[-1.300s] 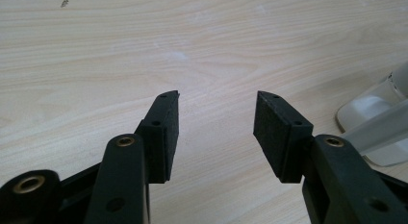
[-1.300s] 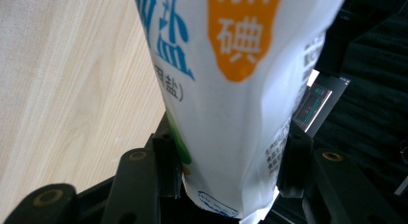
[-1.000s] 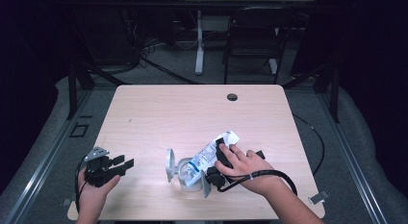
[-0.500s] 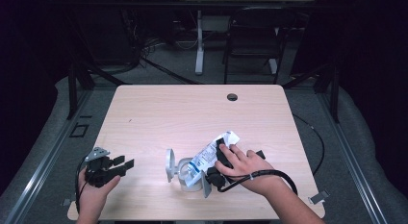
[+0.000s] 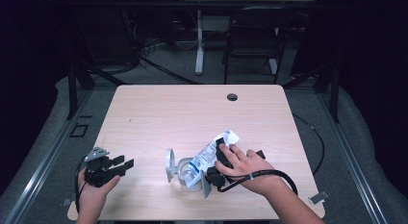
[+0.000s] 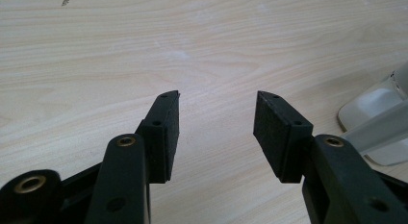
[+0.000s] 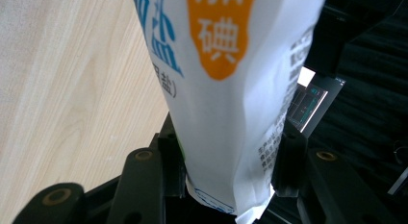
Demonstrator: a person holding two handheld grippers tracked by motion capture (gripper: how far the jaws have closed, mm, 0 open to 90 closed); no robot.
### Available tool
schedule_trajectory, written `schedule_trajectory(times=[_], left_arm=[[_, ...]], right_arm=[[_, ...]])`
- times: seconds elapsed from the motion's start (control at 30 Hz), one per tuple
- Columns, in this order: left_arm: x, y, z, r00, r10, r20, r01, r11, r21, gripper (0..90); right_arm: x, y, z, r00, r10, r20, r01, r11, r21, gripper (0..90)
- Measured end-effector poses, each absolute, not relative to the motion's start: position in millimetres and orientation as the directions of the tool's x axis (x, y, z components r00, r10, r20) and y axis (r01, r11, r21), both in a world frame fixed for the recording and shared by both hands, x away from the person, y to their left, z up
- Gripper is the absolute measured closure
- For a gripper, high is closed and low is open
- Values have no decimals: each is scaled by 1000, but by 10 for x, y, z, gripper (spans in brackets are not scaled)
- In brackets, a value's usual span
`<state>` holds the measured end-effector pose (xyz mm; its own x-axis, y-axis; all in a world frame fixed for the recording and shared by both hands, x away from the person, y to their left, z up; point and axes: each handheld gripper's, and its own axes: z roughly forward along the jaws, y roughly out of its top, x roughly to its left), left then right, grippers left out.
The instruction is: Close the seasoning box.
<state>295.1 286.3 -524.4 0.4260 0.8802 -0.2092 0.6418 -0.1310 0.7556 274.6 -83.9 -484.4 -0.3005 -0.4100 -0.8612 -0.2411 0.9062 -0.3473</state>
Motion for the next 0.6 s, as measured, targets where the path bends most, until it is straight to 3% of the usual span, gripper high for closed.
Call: schedule_trajectory(times=[0.6], left_arm=[[2953,2877,-5244,425,880,-210,647,-133,751,523]], right_arm=[[2732,-823,-4836,-286,-425,-859,-225,901,-371,609]])
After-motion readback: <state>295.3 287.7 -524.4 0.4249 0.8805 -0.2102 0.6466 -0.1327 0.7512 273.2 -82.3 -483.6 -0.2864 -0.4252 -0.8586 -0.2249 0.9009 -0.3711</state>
